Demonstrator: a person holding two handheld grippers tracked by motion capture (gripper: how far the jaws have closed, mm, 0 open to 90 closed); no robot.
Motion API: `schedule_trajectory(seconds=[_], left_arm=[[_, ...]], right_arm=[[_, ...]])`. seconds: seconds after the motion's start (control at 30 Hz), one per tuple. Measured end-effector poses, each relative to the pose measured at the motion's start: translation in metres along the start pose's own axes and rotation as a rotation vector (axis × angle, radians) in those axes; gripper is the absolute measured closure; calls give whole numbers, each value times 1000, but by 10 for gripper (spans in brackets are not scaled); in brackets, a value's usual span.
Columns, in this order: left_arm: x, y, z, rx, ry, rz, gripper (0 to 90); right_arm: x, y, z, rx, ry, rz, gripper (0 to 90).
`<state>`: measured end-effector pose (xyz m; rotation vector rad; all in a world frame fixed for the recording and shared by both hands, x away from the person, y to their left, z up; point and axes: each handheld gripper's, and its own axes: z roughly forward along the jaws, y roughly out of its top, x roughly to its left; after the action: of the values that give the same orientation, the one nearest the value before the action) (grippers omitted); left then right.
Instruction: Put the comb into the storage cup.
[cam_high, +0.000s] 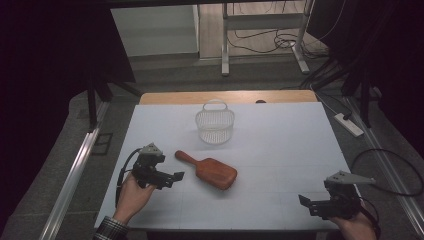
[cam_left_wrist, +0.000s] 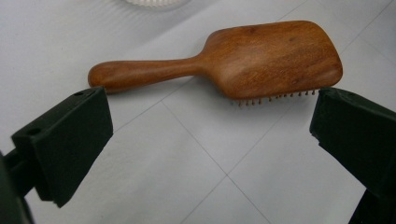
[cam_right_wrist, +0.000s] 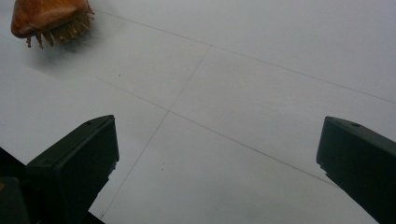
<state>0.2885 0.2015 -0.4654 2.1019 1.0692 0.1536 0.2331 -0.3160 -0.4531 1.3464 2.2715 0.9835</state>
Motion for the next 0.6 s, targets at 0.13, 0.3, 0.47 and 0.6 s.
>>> schedule_trajectory(seconds=[0.13, 0.3, 0.47, 0.6], left_arm=[[1, 5, 3, 7, -5, 13, 0], [2, 11, 8, 19, -7, 30, 0], [-1, 19, 15, 25, -19, 38, 0], [-2, 24, 20, 22, -26, 35, 0]], right_arm=[[0, 0, 0, 0, 0, 0, 0], [0, 0, 0, 1, 1, -1, 0], [0, 0, 0, 2, 1, -2, 0], [0, 0, 0, 3, 2, -3, 0]])
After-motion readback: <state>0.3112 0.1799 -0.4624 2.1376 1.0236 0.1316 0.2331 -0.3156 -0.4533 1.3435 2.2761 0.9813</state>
